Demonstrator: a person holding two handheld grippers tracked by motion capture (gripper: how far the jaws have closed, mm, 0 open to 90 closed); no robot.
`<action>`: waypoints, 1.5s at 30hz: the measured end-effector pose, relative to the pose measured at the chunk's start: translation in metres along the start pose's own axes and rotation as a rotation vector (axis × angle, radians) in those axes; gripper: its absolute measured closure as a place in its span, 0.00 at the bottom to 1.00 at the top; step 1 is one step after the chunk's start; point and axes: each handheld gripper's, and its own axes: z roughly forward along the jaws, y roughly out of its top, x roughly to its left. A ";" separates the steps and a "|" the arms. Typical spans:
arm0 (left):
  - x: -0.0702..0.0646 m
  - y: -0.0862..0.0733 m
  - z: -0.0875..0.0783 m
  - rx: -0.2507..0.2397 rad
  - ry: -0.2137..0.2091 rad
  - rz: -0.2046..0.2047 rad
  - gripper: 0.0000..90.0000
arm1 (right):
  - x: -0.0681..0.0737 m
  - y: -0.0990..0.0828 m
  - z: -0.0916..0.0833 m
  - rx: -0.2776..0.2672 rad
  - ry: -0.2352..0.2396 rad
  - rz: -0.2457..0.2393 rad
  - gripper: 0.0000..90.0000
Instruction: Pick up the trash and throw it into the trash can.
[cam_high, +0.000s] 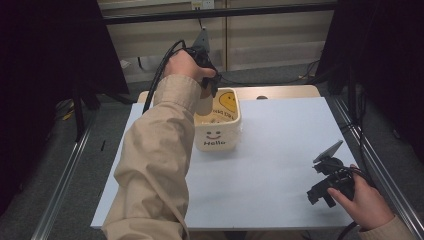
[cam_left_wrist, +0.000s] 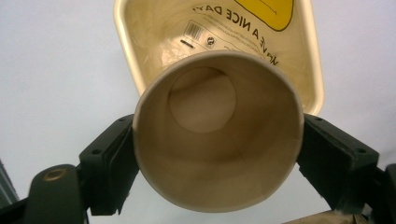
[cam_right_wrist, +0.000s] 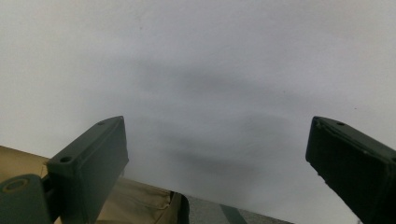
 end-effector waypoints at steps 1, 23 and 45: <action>0.000 0.000 0.001 0.006 0.008 0.001 0.20 | 0.000 0.000 0.000 -0.002 0.003 -0.002 0.06; 0.006 -0.007 -0.015 -0.033 -0.001 -0.005 0.11 | 0.002 0.000 0.000 -0.024 0.010 -0.004 0.06; 0.018 -0.033 -0.098 -0.106 0.019 -0.030 0.11 | 0.006 0.002 -0.001 -0.004 -0.004 -0.013 0.06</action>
